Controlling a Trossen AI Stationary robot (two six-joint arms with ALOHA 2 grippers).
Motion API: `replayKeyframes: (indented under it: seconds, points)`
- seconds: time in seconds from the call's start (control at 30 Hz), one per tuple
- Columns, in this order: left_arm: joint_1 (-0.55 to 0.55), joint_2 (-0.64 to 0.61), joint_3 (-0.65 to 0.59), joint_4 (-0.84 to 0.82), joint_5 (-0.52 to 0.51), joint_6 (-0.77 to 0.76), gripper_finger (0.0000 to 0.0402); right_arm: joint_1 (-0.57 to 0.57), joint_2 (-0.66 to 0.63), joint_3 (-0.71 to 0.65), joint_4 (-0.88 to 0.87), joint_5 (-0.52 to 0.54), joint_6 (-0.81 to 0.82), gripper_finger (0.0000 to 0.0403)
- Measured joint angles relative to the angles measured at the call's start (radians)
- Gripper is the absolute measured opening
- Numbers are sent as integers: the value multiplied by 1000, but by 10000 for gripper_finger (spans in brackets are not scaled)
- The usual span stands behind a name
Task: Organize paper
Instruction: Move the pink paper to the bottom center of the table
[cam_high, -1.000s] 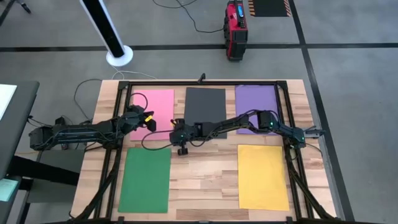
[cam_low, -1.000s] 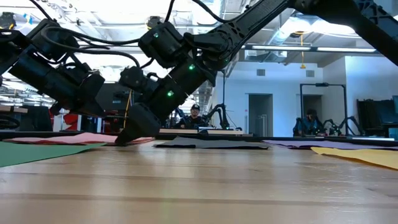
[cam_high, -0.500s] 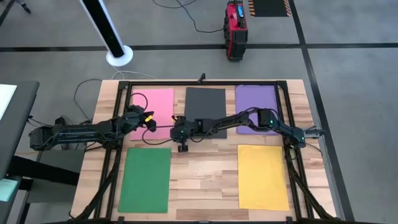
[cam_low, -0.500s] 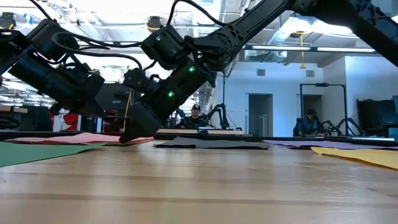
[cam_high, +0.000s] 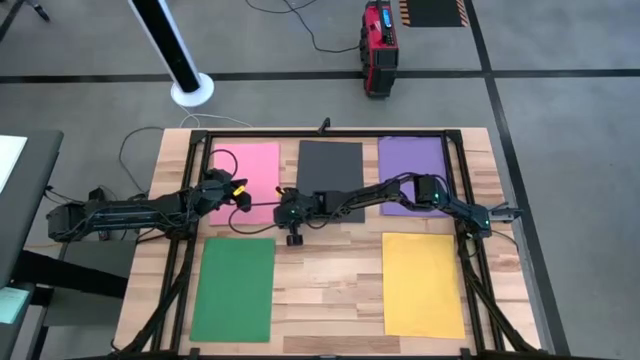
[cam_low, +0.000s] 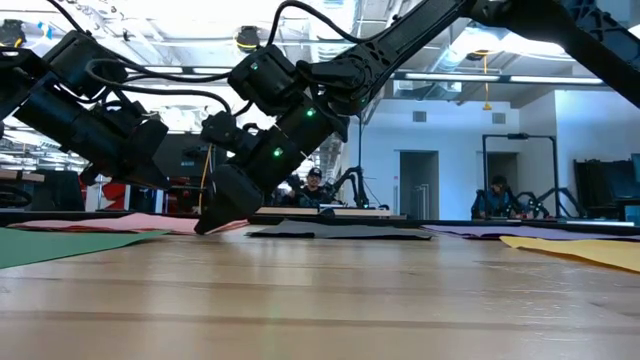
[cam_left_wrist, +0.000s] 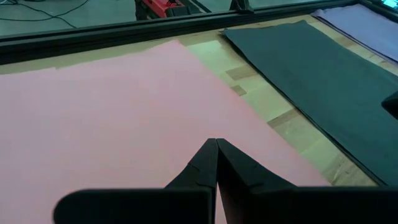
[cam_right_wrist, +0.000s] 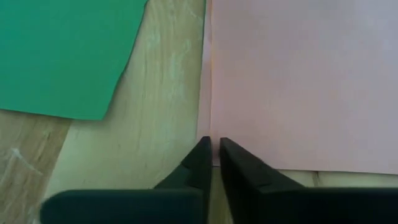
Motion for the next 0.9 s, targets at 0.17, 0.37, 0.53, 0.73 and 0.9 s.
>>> replayKeyframes:
  seconds: [0.17,0.37,0.53,0.73,0.9]
  points:
    - [0,0,0,0,0,0,0,1,0,0,25,1,-4,3]
    - [0,0,0,0,0,0,0,9,0,2,35,1,-4,1]
    - [0,0,0,-1,0,0,0,18,0,42,-10,0,-8,0]
    - [0,0,0,-2,0,0,0,28,0,75,-44,9,-23,2]
    - [0,0,0,-2,0,0,0,28,0,75,-68,52,-56,39]
